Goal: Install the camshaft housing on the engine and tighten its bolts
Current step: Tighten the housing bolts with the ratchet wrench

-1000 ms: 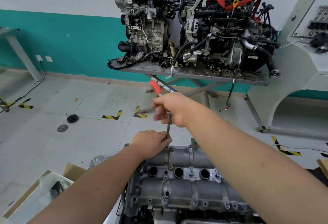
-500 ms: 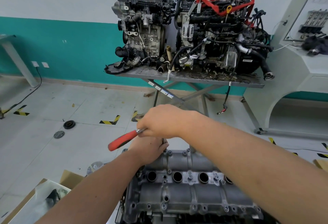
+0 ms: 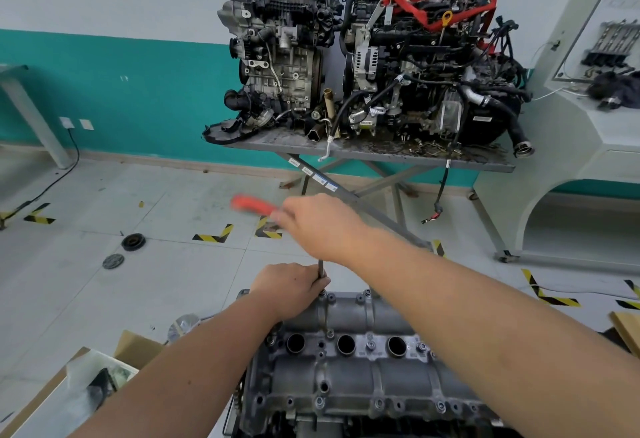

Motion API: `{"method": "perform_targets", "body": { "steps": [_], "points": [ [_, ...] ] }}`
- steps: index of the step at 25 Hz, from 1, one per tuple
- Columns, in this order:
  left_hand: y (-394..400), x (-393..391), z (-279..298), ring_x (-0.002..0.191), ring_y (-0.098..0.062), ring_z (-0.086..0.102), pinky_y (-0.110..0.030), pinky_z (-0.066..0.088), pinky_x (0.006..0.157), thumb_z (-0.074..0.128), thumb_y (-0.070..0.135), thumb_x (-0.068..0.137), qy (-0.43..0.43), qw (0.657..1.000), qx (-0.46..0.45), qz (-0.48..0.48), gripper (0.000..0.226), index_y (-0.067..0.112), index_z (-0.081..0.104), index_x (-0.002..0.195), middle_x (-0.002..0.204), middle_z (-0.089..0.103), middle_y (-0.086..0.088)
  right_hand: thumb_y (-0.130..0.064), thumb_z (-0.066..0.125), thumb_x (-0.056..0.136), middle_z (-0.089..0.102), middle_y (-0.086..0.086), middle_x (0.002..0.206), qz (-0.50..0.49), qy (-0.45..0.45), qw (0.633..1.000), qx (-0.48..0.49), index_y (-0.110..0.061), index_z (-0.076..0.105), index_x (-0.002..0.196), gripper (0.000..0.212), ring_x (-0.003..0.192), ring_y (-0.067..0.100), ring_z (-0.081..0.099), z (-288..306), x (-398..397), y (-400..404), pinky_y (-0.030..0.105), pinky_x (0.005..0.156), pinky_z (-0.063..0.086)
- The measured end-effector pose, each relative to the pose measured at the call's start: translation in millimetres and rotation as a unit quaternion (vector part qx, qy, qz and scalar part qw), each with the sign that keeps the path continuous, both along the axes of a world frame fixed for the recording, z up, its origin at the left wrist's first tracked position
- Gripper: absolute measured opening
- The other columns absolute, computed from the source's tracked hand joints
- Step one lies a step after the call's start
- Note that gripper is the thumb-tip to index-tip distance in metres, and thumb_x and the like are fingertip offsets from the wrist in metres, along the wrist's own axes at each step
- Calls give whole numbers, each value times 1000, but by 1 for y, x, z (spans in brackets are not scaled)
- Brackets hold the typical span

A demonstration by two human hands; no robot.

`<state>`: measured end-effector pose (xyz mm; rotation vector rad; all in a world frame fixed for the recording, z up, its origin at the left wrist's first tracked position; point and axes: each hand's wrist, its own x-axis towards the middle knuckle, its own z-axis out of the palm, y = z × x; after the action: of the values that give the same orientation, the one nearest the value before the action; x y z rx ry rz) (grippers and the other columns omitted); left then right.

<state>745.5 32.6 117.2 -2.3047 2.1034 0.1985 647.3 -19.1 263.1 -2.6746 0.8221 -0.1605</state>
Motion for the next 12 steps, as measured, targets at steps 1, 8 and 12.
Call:
{"method": "perform_targets", "body": {
  "steps": [1,8,12],
  "points": [
    [-1,0,1,84,-24,63,-37,47,67,23,54,104,-7,1000,-3,-6,45,26,57,105,95,69,0,-54,33,104,49,-6,69,98,75,986,-109,-25,44,88,35,64,18,52,2,-3,-1,35,56,40],
    [0,-1,-1,74,-21,58,-35,45,64,23,59,102,4,1000,-11,0,42,30,54,101,89,67,2,-35,42,106,71,7,79,-139,-105,968,179,-8,60,104,33,62,22,68,-1,8,3,38,64,58],
    [2,0,-2,78,-22,62,-35,42,63,23,58,102,32,999,-21,7,37,31,40,84,86,66,2,-30,41,106,70,11,89,-239,-110,953,151,-7,59,110,29,67,24,65,0,16,0,33,57,51]
  ]
}}
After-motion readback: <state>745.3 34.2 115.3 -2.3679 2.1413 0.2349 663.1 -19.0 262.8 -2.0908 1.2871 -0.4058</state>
